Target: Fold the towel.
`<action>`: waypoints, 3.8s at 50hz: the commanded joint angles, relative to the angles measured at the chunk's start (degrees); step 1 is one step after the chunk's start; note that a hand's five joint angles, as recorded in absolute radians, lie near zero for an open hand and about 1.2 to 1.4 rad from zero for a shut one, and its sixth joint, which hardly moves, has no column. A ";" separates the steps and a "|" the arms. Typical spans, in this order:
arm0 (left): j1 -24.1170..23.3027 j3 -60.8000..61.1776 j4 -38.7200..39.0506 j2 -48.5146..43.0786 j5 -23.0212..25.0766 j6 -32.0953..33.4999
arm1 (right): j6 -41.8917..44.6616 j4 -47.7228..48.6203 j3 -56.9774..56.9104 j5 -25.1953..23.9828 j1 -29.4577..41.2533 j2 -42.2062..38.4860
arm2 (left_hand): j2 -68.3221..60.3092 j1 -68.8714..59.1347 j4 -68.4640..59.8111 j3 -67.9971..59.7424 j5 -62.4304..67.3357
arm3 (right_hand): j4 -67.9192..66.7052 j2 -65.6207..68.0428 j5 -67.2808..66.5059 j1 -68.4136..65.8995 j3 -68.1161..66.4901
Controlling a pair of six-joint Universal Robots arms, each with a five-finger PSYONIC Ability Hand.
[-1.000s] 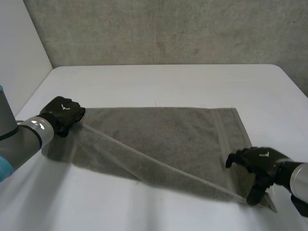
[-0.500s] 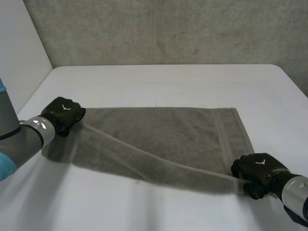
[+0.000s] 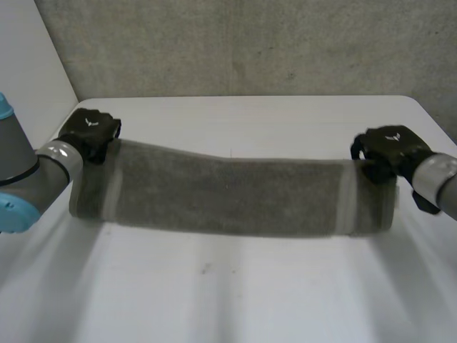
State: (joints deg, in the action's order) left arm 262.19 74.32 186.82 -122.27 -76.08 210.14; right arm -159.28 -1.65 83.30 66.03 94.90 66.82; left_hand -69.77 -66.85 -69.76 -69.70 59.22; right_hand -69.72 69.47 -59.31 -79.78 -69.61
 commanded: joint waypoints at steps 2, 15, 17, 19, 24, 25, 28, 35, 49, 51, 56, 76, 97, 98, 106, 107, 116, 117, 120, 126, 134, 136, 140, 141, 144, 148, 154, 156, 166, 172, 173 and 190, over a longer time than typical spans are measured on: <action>-1.25 -11.74 0.30 -8.95 -4.16 -3.24 | -4.63 -0.02 -16.76 1.82 5.39 -14.00 | -10.23 -13.15 -10.24 -10.30 10.78 | -10.28 10.53 -10.69 -0.22 -10.39; -2.56 -27.04 -1.02 -21.78 -6.36 -3.15 | -3.58 -2.31 -41.81 10.61 9.34 -32.37 | -10.23 -13.15 -10.24 -10.30 10.78 | -10.28 10.53 -10.69 -0.22 -10.39; -2.65 -27.82 -1.90 -23.62 -6.45 -3.07 | -2.09 -5.02 -45.75 11.92 9.52 -35.52 | -10.23 -13.15 -10.24 -10.30 10.78 | -10.28 10.53 -10.69 -0.22 -10.39; -2.74 -27.91 -1.99 -24.24 -6.36 -3.07 | -0.95 -5.81 -47.25 12.62 9.52 -36.84 | -10.23 -13.15 -10.24 -10.30 10.78 | -10.28 10.53 -10.69 -0.22 -10.39; -2.74 -28.18 -1.90 -25.65 -6.44 -2.98 | 2.65 -6.26 -49.81 15.17 9.52 -39.22 | -10.23 -13.15 -10.24 -10.30 10.78 | -10.28 10.53 -10.69 -0.22 -10.39; -2.74 -28.35 -1.90 -26.00 -6.53 -2.98 | 3.62 -6.18 -50.25 15.61 9.52 -39.92 | -10.23 -13.15 -10.24 -10.30 10.78 | -10.28 10.53 -10.69 -0.22 -10.39; -2.83 -28.44 -1.81 -26.18 -6.45 -3.07 | 5.38 -6.00 -51.47 16.14 9.43 -41.15 | -10.23 -13.15 -10.24 -10.30 10.78 | -10.28 10.53 -10.69 -0.22 -10.39; -2.92 -28.53 -1.64 -26.09 -6.45 -2.98 | 7.32 -5.73 -53.67 15.09 9.43 -42.83 | -10.23 -13.15 -10.24 -10.30 10.78 | -6.01 6.26 -6.42 4.05 -6.12; -4.59 -25.73 -3.65 -18.90 -6.62 -3.59 | 5.56 -5.12 -54.47 14.39 8.82 -33.98 | 58.88 55.97 58.87 58.82 -58.34 | 59.72 -59.47 59.31 69.78 59.61; -4.59 -24.31 -4.01 -16.77 -6.62 -3.68 | 5.03 -5.47 -53.94 14.65 8.73 -31.67 | 58.54 55.63 58.53 58.48 -58.00 | 59.72 -59.47 59.31 69.78 59.61; -4.50 -17.98 -4.27 -9.48 -6.53 -3.86 | 4.86 -8.72 -47.79 14.56 8.73 -24.20 | 58.37 55.46 58.36 58.31 -57.83 | 59.72 -59.47 59.31 69.78 59.61; -3.18 13.74 -2.26 11.43 -5.65 -8.51 | 5.30 -0.92 -1.31 14.04 6.44 -7.32 | 58.88 55.97 58.87 58.81 -58.34 | 44.87 -44.62 44.46 54.93 44.77; -2.83 18.05 0.91 11.88 -5.65 -9.22 | 9.96 7.19 -0.86 13.95 1.61 -16.20 | 58.88 55.97 58.87 58.81 -58.34 | -9.33 9.58 -9.74 0.73 -9.44; -2.83 18.05 1.08 11.88 -5.65 -9.22 | 9.96 7.19 -1.03 14.12 1.17 -16.37 | 58.88 55.97 58.87 58.81 -58.34 | -10.27 10.52 -10.69 -0.21 -10.38; -2.83 18.32 1.17 12.67 -5.74 -9.31 | 9.60 7.89 0.02 14.30 -5.07 -11.63 | 58.88 55.97 58.87 58.81 -58.34 | -10.28 10.53 -10.69 -0.22 -10.39; -2.83 18.58 1.17 13.02 -5.74 -9.31 | 9.60 7.89 0.37 14.13 -6.81 -10.32 | 58.88 55.97 58.87 58.81 -58.34 | -10.28 10.53 -10.69 -0.22 -10.39; -2.30 19.63 1.70 14.08 -5.74 -9.31 | 10.22 6.92 -0.50 9.56 -19.38 -6.10 | 59.21 56.30 59.21 59.15 -58.67 | -10.28 10.53 -10.69 -0.22 -10.39; -2.30 19.63 1.70 14.08 -5.74 -9.31 | 10.48 7.01 -0.85 8.68 -20.88 -5.48 | 59.21 56.30 59.21 59.15 -58.67 | -10.28 10.53 -10.69 -0.22 -10.39; -2.30 19.63 1.79 14.08 -5.74 -9.31 | 11.79 6.66 -2.78 7.80 -21.60 -5.04 | 59.21 56.30 59.21 59.15 -58.67 | -10.28 10.53 -10.69 -0.22 -10.39; -2.21 19.55 1.88 14.08 -5.74 -9.31 | 11.89 2.10 -10.50 7.62 -13.82 -5.12 | 59.21 56.30 59.21 59.15 -58.67 | -10.28 10.53 -10.69 -0.22 -10.39; -2.13 19.55 1.88 14.16 -5.74 -9.39 | 8.38 -0.99 -23.24 8.76 9.82 -10.73 | 59.21 56.30 59.21 59.15 -58.67 | -10.28 10.53 -10.69 -0.22 -10.39; -1.95 19.63 1.88 14.25 -5.74 -9.40 | 7.50 -1.16 -25.79 9.11 14.66 -12.40 | 59.21 56.30 59.21 59.15 -58.67 | -10.28 10.53 -10.69 -0.22 -10.39; -1.69 19.72 1.88 14.69 -5.74 -9.40 | 5.47 -1.16 -31.00 9.55 23.67 -16.46 | 59.21 56.30 59.21 59.15 -58.67 | -10.28 10.53 -10.69 -0.22 -10.39; -1.69 19.72 1.96 14.78 -5.74 -9.40 | 4.52 -1.25 -33.26 9.55 27.06 -18.46 | 59.21 56.30 59.21 59.15 -58.67 | -10.28 10.53 -10.69 -0.22 -10.39; -1.68 19.81 1.88 14.78 -5.74 -9.40 | 3.28 -1.34 -37.14 9.55 32.26 -22.86 | 59.21 56.30 59.21 59.15 -58.67 | -10.28 10.53 -10.69 -0.22 -10.39; -1.69 19.81 1.88 14.78 -5.74 -9.48 | 3.19 -1.78 -39.53 9.55 35.53 -27.27 | 59.38 56.47 59.37 59.32 -58.84 | -10.28 10.53 -10.69 -0.22 -10.39; -1.69 19.90 1.97 14.69 -5.74 -9.40 | 3.36 -4.06 -41.72 9.03 39.23 -33.69 | 59.38 56.47 59.37 59.32 -58.84 | -10.28 10.53 -10.69 -0.22 -10.39; -1.60 19.98 1.97 14.69 -5.74 -9.48 | 3.10 -5.90 -41.64 8.50 40.01 -34.39 | 59.38 56.47 59.37 59.32 -58.84 | -10.28 10.53 -10.69 -0.22 -10.39; -2.12 19.81 2.31 14.60 -5.74 -9.48 | 0.30 -8.72 -36.03 8.67 37.22 -25.45 | 59.38 56.47 59.37 59.32 -58.84 | 59.72 -59.47 59.31 69.78 59.61; -2.92 19.90 3.11 14.60 -5.83 -9.48 | -5.06 -8.46 -24.45 8.50 27.91 -14.82 | 59.38 56.47 59.37 59.32 -58.84 | 59.72 -59.47 59.31 69.78 59.61; -2.92 19.90 3.11 14.60 -5.83 -9.48 | -5.07 -8.46 -24.41 8.50 27.89 -14.79 | 59.38 56.47 59.37 59.32 -58.84 | 59.72 -59.47 59.31 69.78 59.61; -4.06 19.99 3.20 13.90 -5.74 -9.48 | 2.03 9.90 11.36 8.76 11.46 -6.61 | 59.55 56.64 59.54 59.49 -59.01 | 14.81 -14.56 14.40 24.87 14.70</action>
State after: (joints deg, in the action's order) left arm 258.35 94.17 190.02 -108.22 -81.84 200.70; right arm -162.66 2.15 88.47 74.88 108.94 61.47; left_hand -10.28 -10.11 -9.83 -9.90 1.59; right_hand -14.95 14.99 -5.41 -17.25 -14.96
